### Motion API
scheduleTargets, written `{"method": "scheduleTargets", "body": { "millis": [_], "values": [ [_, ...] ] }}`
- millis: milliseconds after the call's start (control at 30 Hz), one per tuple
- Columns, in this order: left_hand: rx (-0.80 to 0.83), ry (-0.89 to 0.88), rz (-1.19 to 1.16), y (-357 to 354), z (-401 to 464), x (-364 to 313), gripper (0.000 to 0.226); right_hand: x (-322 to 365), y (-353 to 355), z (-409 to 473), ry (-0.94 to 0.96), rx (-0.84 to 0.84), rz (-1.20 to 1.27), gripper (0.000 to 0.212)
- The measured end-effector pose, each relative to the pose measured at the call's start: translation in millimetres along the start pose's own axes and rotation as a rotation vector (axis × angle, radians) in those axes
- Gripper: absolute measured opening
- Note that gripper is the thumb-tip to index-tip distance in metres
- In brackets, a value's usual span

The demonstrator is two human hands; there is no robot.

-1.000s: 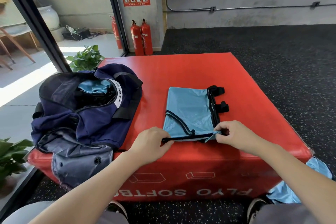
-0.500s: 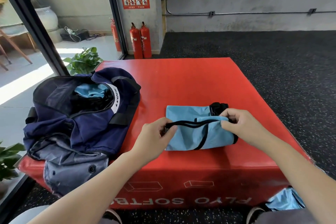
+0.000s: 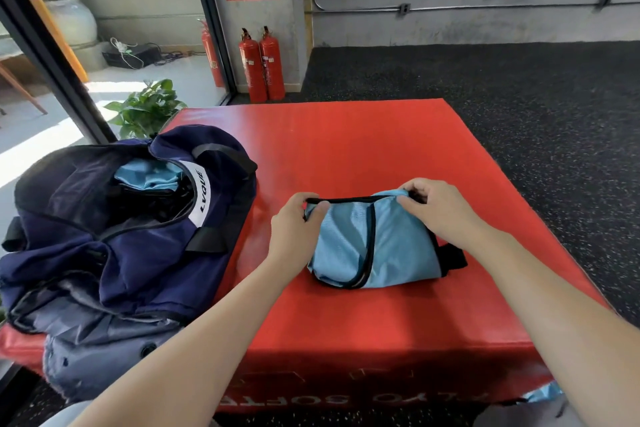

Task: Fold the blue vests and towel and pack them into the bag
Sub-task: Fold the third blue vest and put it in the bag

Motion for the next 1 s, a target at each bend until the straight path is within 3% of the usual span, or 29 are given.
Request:
{"method": "scheduleTargets", "body": {
  "millis": [100,233,500,567,767,900,1000],
  "values": [
    [0.073,0.088,0.003,-10.7,-12.5,9.2,0.038,-11.8,-11.0,12.0,-0.009,0.036,-0.115,0.009],
    [0.134,0.059,0.057,-14.5,-32.9,12.9,0.052,-24.8,-15.8,21.2,-0.038,0.049,-0.216,0.007],
    [0.146,-0.028,0.177,-14.0,-33.5,25.7,0.023,-26.2,-20.2,24.0,-0.049,0.061,-0.252,0.007],
    [0.172,-0.05,0.237,-16.1,-32.0,22.9,0.024,-28.1,-20.9,23.2,-0.051,0.062,-0.232,0.008],
    [0.311,-0.173,0.546,-19.8,-28.1,14.2,0.038,-17.4,-12.1,9.3,0.014,-0.013,-0.299,0.039],
    [0.268,-0.286,0.661,-15.1,-6.8,12.0,0.037,13.7,-14.1,-18.8,0.122,-0.07,-0.243,0.027],
    [0.289,-0.332,0.614,-19.0,8.8,10.9,0.039,28.2,-32.3,-45.5,0.0,0.047,-0.065,0.01]
  ]
}}
Point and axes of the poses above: each hand's wrist, its own z-axis towards the middle knuckle, its own y-axis out of the back of the hand, x = y × z, the point moved 6 cm from there along z, towards the middle knuckle, and after that the axes turned 7 degrees about -y, right-handed, at the moved point
